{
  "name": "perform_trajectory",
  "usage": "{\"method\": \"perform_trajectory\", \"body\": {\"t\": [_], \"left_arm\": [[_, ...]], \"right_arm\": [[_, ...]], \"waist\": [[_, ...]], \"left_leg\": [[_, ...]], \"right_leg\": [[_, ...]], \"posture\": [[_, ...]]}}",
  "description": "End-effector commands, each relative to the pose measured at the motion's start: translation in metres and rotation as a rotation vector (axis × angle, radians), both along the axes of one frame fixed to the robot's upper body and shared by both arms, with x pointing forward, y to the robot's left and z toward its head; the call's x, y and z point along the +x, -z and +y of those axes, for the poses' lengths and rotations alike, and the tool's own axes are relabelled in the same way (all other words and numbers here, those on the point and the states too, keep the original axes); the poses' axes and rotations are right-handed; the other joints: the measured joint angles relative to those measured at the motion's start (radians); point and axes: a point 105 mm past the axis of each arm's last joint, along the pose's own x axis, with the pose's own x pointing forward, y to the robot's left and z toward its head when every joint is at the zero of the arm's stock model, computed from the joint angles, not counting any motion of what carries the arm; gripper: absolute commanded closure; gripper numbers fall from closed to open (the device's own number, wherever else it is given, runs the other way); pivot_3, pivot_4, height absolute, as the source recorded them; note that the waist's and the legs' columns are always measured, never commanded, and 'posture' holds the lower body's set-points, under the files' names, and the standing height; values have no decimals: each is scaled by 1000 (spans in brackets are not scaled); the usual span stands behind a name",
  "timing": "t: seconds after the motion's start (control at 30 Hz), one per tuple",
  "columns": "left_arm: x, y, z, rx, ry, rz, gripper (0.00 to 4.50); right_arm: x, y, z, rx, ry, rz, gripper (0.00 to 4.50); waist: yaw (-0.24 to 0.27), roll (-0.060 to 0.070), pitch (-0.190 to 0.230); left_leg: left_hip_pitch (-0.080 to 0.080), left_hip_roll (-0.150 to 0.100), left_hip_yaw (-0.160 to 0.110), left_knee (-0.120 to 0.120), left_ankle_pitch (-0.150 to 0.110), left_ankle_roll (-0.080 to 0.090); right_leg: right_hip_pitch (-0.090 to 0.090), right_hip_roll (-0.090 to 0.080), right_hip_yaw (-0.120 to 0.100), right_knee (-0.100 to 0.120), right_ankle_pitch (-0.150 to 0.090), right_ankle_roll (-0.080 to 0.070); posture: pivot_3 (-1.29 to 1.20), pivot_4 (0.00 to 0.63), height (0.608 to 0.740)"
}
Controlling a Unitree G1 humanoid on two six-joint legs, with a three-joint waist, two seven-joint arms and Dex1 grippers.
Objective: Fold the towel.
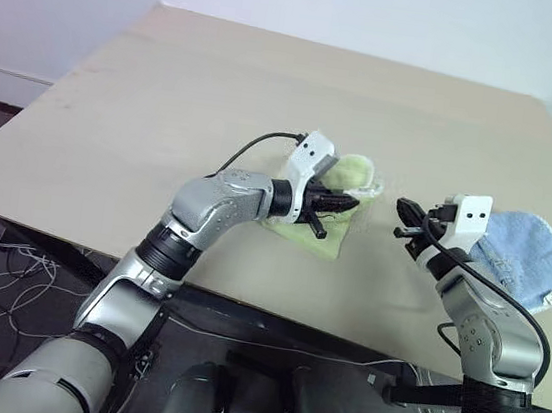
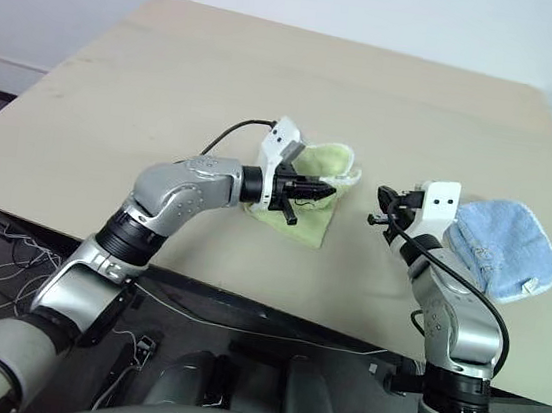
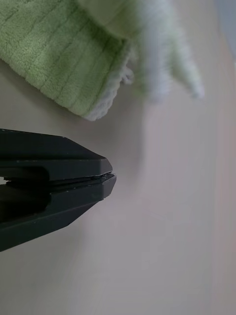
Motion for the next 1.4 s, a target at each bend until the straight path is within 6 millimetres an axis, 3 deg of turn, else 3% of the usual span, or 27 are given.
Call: {"method": "perform_trajectory", "body": {"t": [0.03, 0.33, 0.43, 0.5, 0.6, 0.73, 0.83, 0.9, 0.97, 1.07, 1.1, 1.23, 1.3, 1.4], "left_arm": [[0, -9, 2, -34, 11, -19, 3226], [-1, -17, 23, -101, -9, 52, 148], [22, -31, 52, -185, -155, 45, 34], [36, -26, 71, -131, -251, -38, 476], [41, -10, 79, -69, -268, -73, 1370], [36, 15, 74, -11, -200, -62, 2828], [31, 27, 72, 17, -159, -58, 3833], [27, 47, 73, 78, -139, -38, 4479], [26, 70, 80, 162, -145, -16, 4479], [28, 85, 86, 204, -166, 0, 4479], [29, 81, 86, 171, -177, 7, 4479], [36, 25, 88, -166, -220, 51, 4479], [39, 3, 98, -298, -253, 86, 4479], [47, -7, 126, -400, -354, 176, 4479]], "right_arm": [[-4, -20, -3, -11, 14, -78, 4500], [0, -25, -3, -22, 13, -90, 4500], [1, -34, 6, -43, -26, -117, 4500], [1, -38, 18, -41, -76, -127, 4500], [2, -34, 41, -54, -165, -109, 4500], [6, -12, 68, -77, -257, -37, 4500], [7, 2, 76, -85, -278, 8, 4500], [6, 31, 80, -103, -287, 100, 4500], [3, 58, 82, -129, -296, 184, 4500], [0, 73, 80, -150, -292, 219, 4500], [-1, 71, 80, -152, -293, 206, 4500], [-5, 31, 82, -117, -328, 41, 4500], [-12, 11, 82, -109, -359, -42, 4500], [-22, -7, 75, -123, -367, -101, 4500]], "waist": [[1, 0, 0], [2, 0, 0], [-1, 0, 0], [-3, 0, 0], [1, 0, 0], [7, 0, 0], [6, 0, 0], [6, 0, 0], [5, 0, 0], [2, -2, -2], [2, -3, -3], [2, -2, -3], [1, -2, -2], [0, -2, -2]], "left_leg": [[0, 0, 0, 0, 0, 0], [0, 2, 0, 2, 0, 0], [0, 2, 0, 2, 0, 0], [0, 3, 0, 3, 0, 0], [1, 5, 0, 3, 1, -2], [1, 5, 0, 3, 3, -4], [0, 5, 1, 4, 3, -6], [0, 5, 1, 4, 3, -5], [0, 5, 1, 5, 1, -2], [1, 5, 1, 5, 1, -1], [2, 5, 1, 5, 1, -1], [4, 6, 0, 5, 0, -1], [2, 6, 0, 6, 0, 0], [1, 7, 0, 8, 0, -1]], "right_leg": [[0, 0, 0, 0, 0, 0], [0, 4, 1, 1, 2, 6], [1, 5, 1, 1, 3, 7], [1, 6, 1, 1, 3, 7], [1, 8, 1, 2, 3, 7], [1, 8, 1, 2, 3, 7], [1, 8, 1, 1, 3, 7], [1, 8, 1, 1, 3, 7], [1, 8, 1, 2, 3, 7], [2, 8, 1, 2, 3, 6], [3, 8, 1, 2, 3, 6], [5, 8, 1, 2, 3, 6], [3, 8, 1, 3, 3, 7], [3, 9, 1, 5, 3, 7]], "posture": [[0, 150, 722], [0, 150, 722], [0, 150, 722], [0, 150, 722], [0, 150, 722], [0, 150, 722], [0, 150, 722], [0, 150, 722], [0, 150, 722], [0, 150, 722], [0, 150, 722], [0, 150, 722], [0, 150, 722], [0, 150, 722]]}}
